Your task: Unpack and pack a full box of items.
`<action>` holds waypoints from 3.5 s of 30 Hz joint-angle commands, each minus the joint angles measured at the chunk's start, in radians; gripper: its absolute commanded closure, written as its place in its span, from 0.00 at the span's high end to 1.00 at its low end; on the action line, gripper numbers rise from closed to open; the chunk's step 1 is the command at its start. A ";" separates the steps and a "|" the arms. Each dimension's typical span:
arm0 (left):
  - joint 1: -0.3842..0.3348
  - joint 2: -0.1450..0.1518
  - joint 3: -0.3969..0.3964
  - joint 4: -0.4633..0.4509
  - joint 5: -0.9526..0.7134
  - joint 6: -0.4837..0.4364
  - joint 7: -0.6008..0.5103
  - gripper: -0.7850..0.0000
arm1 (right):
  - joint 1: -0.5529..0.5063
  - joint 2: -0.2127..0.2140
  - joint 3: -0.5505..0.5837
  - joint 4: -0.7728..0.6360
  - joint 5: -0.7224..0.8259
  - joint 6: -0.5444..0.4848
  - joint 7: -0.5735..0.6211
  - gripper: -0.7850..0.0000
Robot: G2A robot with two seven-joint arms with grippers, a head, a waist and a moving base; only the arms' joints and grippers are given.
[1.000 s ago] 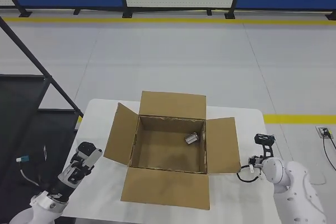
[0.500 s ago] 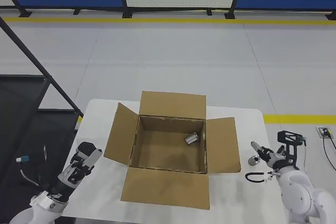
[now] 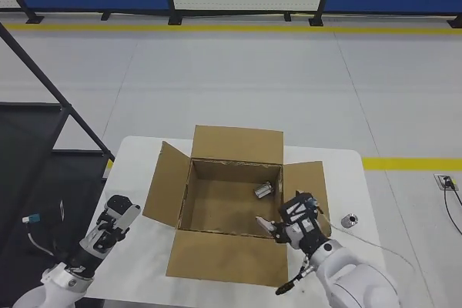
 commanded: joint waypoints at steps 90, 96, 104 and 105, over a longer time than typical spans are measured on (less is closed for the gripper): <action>-0.035 0.035 0.028 0.029 0.008 0.081 0.055 1.00 | 0.823 -0.294 -0.389 1.182 0.167 -0.025 0.375 1.00; -0.040 0.036 0.033 0.036 0.004 0.084 0.062 1.00 | 0.812 -0.297 -0.379 1.179 0.153 0.038 0.350 1.00; -0.042 0.039 0.036 0.046 -0.001 0.081 0.074 1.00 | 0.833 -0.324 -0.405 1.257 0.152 0.091 0.264 1.00; -0.042 0.039 0.036 0.047 -0.001 0.081 0.075 1.00 | 0.838 -0.328 -0.411 1.269 0.151 0.097 0.260 1.00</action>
